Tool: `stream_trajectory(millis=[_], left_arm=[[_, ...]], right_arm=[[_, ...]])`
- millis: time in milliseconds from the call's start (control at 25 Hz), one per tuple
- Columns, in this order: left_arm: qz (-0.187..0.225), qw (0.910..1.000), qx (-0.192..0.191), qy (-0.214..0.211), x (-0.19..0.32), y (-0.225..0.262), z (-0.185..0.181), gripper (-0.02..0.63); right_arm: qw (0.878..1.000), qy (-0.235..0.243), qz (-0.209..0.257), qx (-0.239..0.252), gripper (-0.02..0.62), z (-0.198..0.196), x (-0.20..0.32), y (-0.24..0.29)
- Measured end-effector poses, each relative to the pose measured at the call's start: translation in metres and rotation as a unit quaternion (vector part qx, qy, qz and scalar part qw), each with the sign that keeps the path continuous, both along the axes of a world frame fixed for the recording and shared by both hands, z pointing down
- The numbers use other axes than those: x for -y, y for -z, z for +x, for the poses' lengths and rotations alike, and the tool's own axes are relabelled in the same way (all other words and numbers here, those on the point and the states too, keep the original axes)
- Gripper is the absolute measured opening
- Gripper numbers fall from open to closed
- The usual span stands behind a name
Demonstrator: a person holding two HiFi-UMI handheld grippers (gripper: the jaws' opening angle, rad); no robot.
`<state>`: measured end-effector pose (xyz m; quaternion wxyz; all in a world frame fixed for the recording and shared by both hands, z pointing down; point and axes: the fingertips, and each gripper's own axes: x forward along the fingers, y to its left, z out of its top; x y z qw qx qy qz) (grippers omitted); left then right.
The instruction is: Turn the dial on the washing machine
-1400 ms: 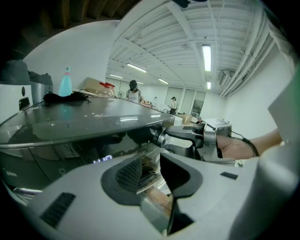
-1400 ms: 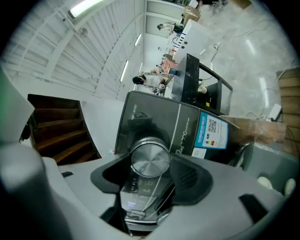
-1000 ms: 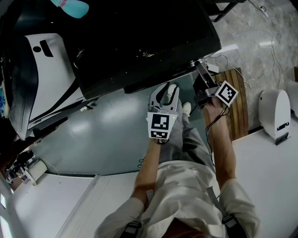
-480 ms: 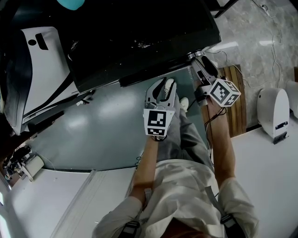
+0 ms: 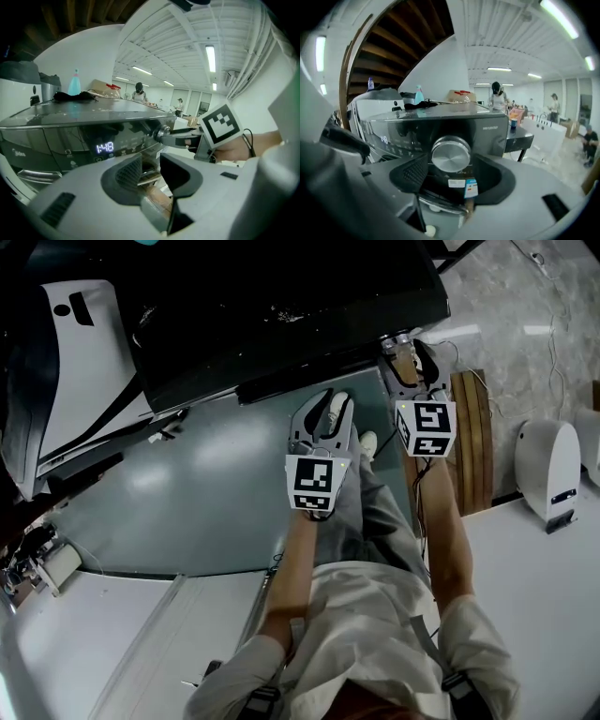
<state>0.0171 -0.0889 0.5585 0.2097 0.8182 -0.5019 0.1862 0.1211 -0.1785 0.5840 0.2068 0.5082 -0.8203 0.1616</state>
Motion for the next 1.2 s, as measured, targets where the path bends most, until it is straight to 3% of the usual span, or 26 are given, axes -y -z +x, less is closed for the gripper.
stream_trajectory(millis=[120,200,440,760,1200], left_arm=[[0.001,1.0,-0.001,0.005,-0.001,-0.001,-0.003,0.127],[0.001,1.0,-0.001,0.007,-0.003,-0.002,-0.005,0.127],[0.001,0.9999,-0.002,0.01,-0.007,-0.002,-0.008,0.127],[0.002,0.9999,-0.004,0.011,-0.008,-0.002,-0.009,0.127],[0.001,1.0,-0.006,0.006,-0.008,-0.002,-0.006,0.127]], right_arm=[[0.999,0.011,0.025,-0.041,0.277,-0.003,0.003,0.004],[0.998,0.014,0.031,-0.043,0.264,-0.004,0.003,0.005],[1.0,-0.007,0.013,0.027,0.256,0.0,0.002,0.004],[0.991,-0.039,-0.022,0.123,0.253,0.004,0.002,0.003],[0.976,-0.057,-0.052,0.202,0.253,0.007,0.003,0.001]])
